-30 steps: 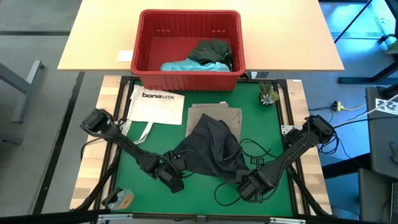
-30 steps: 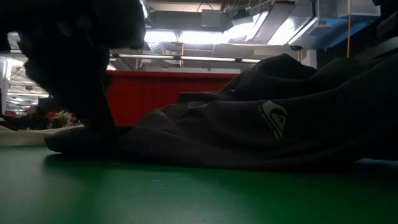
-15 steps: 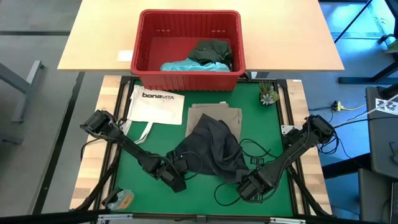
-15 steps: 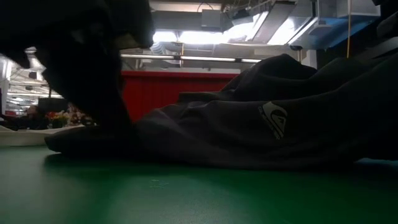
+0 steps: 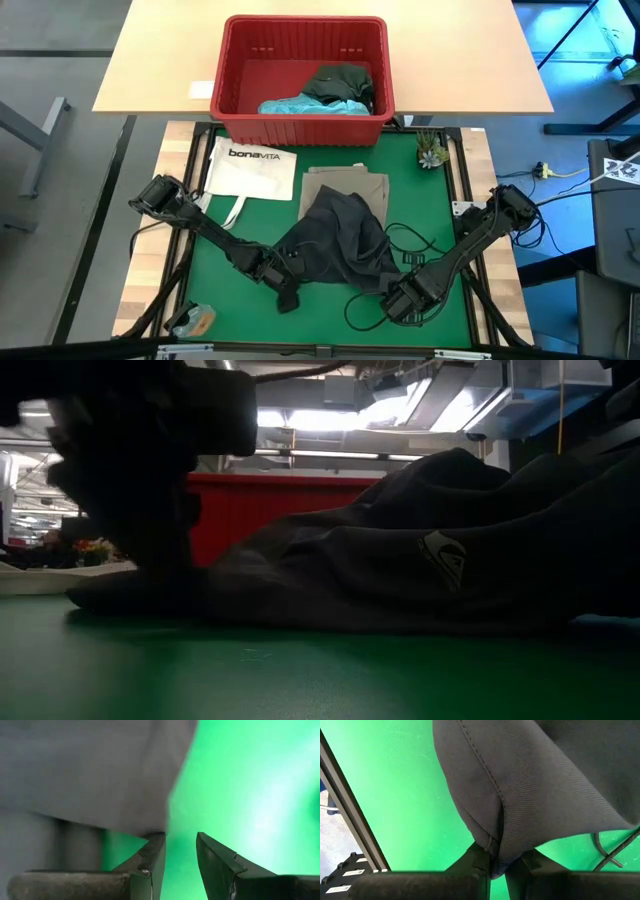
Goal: Fold Laundry from Bin
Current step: Remove the black shorts from the red laundry bin, then fold the black shorts from the red laundry bin
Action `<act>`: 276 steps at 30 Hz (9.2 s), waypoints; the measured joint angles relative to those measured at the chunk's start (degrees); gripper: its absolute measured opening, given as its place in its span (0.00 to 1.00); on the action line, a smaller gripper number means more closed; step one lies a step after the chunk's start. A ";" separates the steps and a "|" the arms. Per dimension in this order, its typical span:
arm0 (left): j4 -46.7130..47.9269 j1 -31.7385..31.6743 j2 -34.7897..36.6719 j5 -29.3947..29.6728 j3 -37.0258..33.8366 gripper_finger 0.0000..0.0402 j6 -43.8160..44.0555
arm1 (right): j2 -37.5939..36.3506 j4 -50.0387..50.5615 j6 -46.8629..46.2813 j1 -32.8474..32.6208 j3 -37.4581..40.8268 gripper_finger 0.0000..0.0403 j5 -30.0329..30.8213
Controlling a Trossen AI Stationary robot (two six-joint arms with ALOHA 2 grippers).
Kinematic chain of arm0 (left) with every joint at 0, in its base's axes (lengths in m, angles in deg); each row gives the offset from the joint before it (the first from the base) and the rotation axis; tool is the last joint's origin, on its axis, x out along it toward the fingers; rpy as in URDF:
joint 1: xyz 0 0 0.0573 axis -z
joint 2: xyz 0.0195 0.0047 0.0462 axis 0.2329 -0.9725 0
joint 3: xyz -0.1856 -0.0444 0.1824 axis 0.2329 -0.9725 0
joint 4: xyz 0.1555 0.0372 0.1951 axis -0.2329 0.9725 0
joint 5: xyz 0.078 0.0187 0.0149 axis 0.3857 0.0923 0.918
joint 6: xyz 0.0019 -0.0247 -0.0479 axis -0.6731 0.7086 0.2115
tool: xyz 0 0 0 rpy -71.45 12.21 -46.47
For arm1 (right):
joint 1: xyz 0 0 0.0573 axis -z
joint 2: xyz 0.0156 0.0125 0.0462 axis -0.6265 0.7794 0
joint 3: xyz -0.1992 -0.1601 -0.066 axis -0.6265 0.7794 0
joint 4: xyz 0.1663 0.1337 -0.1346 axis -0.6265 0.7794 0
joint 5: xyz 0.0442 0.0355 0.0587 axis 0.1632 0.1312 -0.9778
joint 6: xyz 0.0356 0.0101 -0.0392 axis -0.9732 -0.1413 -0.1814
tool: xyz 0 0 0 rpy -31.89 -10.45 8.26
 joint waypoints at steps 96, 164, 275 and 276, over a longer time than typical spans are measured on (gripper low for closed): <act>-24.70 -28.24 55.66 21.43 0.25 0.00 -48.15 | -18.81 20.47 42.58 31.17 -41.47 0.04 40.72; 34.52 -15.96 49.96 -0.46 7.70 0.00 -13.08 | -20.46 20.62 28.49 20.84 -16.18 0.04 13.74; -16.11 -39.76 18.43 -1.58 -13.84 0.35 -26.72 | -35.58 -14.05 22.20 29.06 28.42 0.58 12.15; -15.82 -40.30 17.95 -1.58 -13.84 0.35 -27.19 | -35.58 -14.65 23.33 30.07 28.42 0.58 12.15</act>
